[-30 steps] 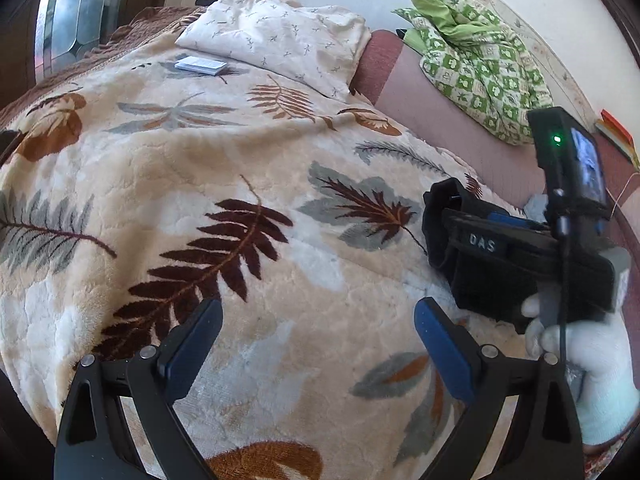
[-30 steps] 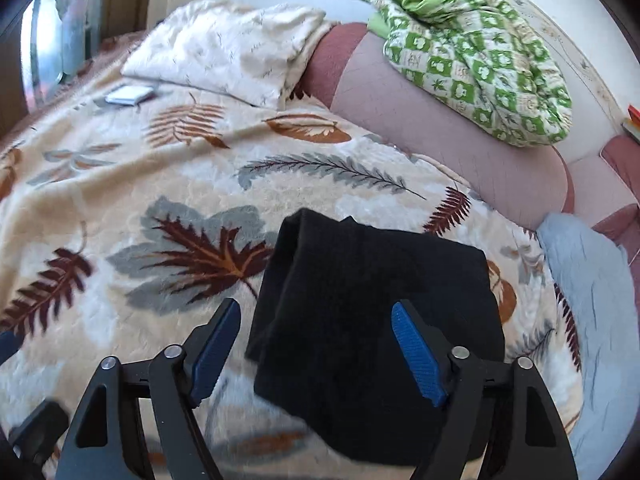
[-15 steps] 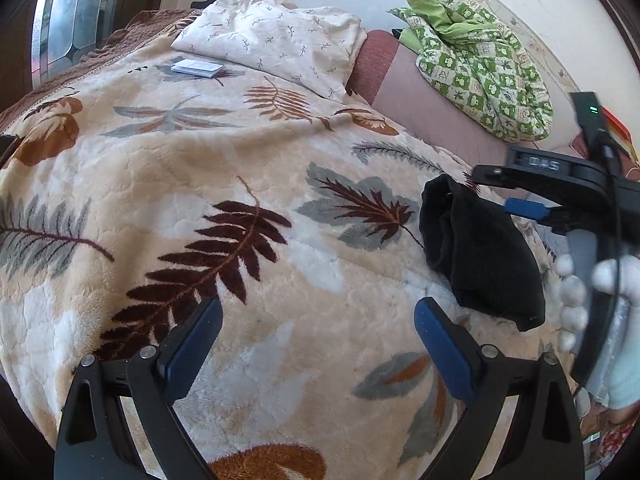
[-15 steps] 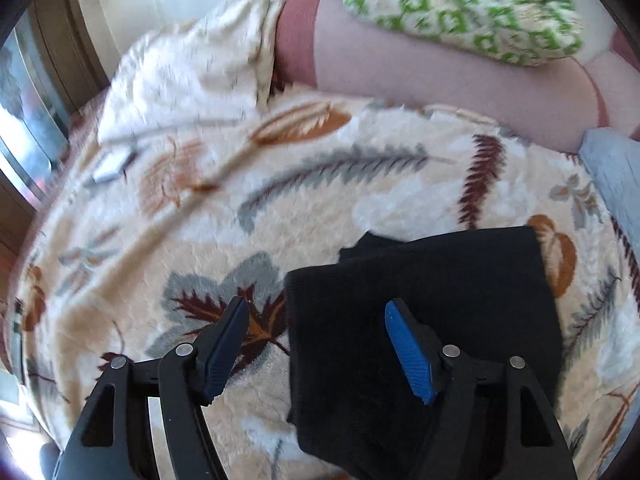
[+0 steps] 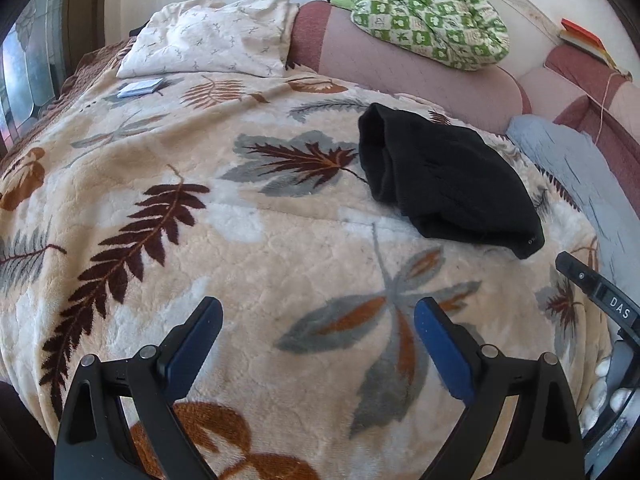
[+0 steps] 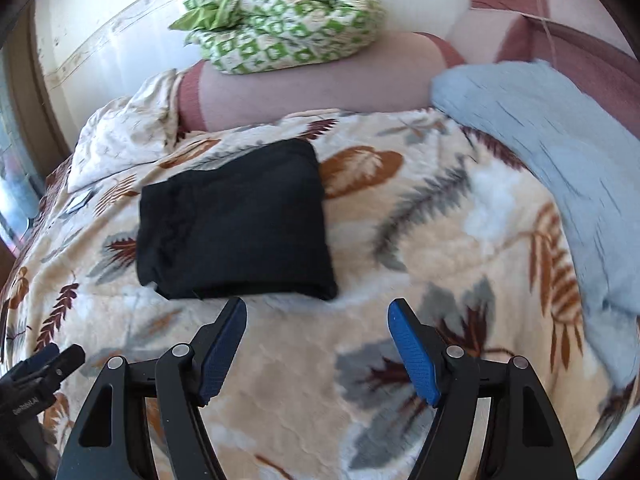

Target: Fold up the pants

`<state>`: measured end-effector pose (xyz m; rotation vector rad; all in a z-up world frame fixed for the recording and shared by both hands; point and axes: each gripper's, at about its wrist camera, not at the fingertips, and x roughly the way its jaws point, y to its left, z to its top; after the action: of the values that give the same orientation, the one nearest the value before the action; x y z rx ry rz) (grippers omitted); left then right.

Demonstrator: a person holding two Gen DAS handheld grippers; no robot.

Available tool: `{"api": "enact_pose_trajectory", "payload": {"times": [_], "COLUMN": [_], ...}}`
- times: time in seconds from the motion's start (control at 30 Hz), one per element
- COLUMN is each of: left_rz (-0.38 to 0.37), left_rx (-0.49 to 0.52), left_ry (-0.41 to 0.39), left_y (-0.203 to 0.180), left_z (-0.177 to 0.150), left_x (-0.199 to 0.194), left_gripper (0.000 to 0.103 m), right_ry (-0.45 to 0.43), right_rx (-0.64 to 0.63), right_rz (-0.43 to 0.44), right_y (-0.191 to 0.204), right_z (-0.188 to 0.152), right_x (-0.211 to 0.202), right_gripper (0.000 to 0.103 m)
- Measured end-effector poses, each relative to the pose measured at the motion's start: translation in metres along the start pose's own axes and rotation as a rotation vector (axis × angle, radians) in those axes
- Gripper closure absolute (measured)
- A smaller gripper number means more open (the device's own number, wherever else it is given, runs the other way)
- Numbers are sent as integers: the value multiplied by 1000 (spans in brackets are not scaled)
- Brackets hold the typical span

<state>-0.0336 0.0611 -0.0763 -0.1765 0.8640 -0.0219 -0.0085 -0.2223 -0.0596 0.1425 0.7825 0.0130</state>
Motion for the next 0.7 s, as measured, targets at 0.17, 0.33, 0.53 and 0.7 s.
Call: {"api": "enact_pose_trajectory", "payload": {"times": [0.17, 0.33, 0.53, 0.7], "left_rz": [28, 21, 18, 12], "left_rx": [91, 108, 106, 89], "left_ry": [-7, 16, 22, 22], "left_y": [-27, -36, -37, -32], "left_z": [-7, -10, -11, -12], "left_x": [-8, -6, -5, -6], "left_gripper": [7, 7, 7, 7], "right_ry": [-30, -30, -39, -25], "right_rx": [7, -39, -109, -131], "right_rz": [8, 17, 10, 9], "right_y": [-2, 13, 30, 37], "right_z": [-11, -22, -31, -36], "right_x": [4, 4, 1, 5], "right_gripper": [25, 25, 25, 24]}}
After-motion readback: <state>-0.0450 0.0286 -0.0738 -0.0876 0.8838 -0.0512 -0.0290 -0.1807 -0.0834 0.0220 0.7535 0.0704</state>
